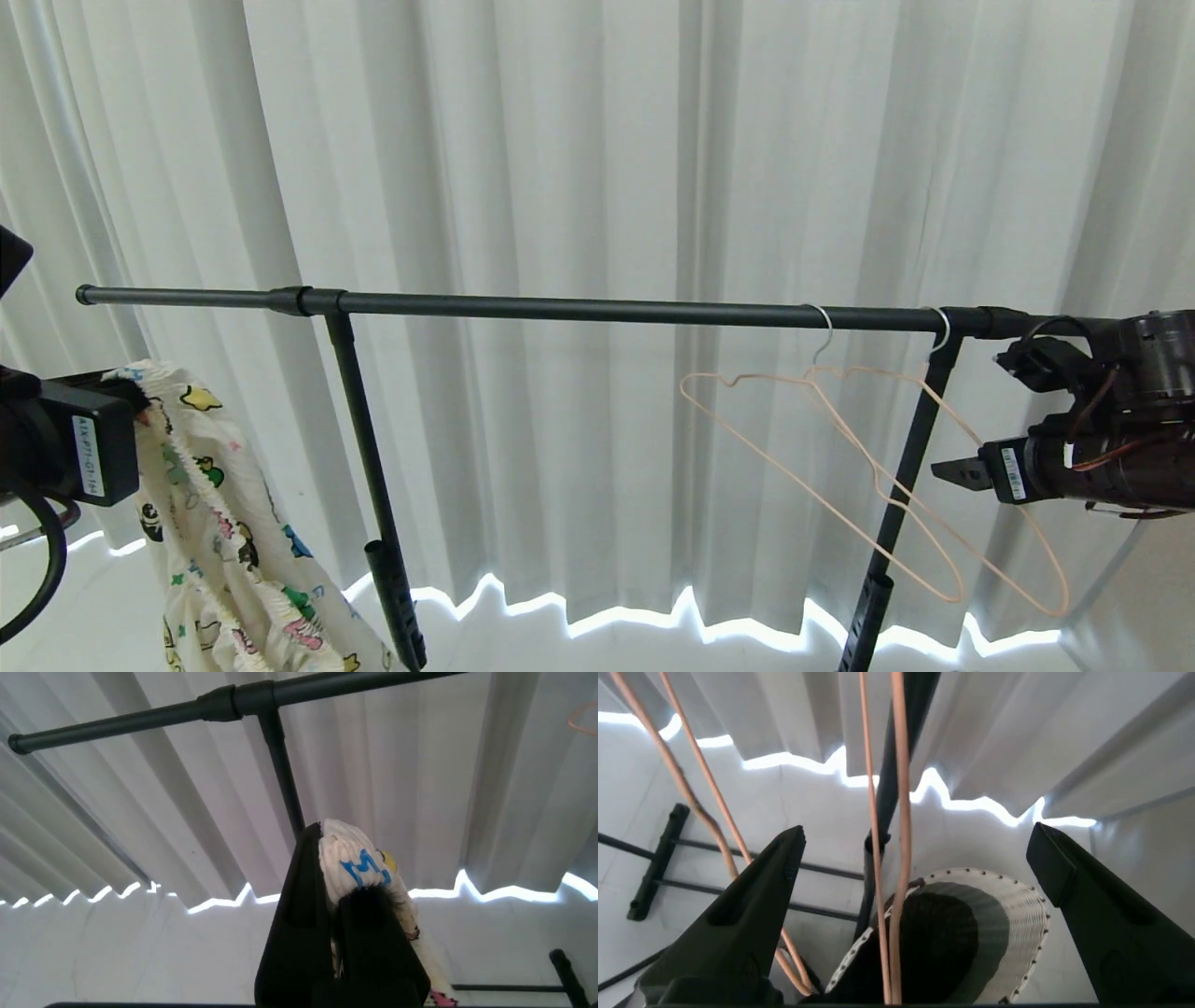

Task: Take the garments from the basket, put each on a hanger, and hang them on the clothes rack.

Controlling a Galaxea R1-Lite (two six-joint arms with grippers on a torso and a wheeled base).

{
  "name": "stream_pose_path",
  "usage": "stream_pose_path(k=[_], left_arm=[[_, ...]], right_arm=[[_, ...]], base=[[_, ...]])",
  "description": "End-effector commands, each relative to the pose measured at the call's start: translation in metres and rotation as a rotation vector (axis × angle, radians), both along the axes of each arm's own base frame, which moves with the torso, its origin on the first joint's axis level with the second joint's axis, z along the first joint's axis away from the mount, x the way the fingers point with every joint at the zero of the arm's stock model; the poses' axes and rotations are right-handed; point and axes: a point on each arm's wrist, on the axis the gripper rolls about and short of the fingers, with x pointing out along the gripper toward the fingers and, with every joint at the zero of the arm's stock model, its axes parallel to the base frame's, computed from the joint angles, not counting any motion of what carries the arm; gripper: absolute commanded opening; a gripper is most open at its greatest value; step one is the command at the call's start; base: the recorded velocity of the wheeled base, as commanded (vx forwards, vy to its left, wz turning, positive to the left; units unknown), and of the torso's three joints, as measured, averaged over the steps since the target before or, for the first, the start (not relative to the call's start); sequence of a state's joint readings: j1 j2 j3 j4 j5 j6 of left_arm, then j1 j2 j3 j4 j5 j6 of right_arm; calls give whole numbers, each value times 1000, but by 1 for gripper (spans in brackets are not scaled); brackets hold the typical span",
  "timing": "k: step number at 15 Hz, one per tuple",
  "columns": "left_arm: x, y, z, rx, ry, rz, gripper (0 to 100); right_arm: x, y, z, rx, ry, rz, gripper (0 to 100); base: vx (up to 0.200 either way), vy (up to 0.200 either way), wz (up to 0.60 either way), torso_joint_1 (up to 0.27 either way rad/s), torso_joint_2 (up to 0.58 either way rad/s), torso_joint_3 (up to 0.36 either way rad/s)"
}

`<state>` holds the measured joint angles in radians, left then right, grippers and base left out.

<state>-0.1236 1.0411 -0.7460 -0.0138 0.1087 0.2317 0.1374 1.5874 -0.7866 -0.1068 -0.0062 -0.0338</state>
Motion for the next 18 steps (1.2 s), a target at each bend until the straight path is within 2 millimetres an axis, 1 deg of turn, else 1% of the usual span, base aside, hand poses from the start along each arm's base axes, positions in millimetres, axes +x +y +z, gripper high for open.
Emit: stream_pose_path(k=[1,6,8,10,13,14,18], left_arm=[[-1,0,0,0,-2,0,0],[-3,0,3,-2,-19,0,0],[-3,0,5,5,-33,-3,0],[-1,0,6,52,-50,-16,0],[3,-1,4,55,-35,-21,0],[3,-1,3,55,-33,-21,0],[3,-1,4,55,-35,-19,0]], right_arm=[[3,-2,-3,-1,12,-7,100],[3,-3,-4,6,16,-6,100],[10,-2,-17,-5,61,-12,100],[15,-1,-21,-4,59,-7,100],[19,-1,-22,3,32,-7,100],[19,-1,-21,3,31,-7,0],[18,-1,-19,3,23,-6,0]], base=[[0,0,0,0,0,0],[0,0,0,0,0,0],[0,0,0,0,0,0],[0,0,0,0,0,0],[0,0,0,0,0,0],[0,0,0,0,0,0],[0,0,0,0,0,0]])
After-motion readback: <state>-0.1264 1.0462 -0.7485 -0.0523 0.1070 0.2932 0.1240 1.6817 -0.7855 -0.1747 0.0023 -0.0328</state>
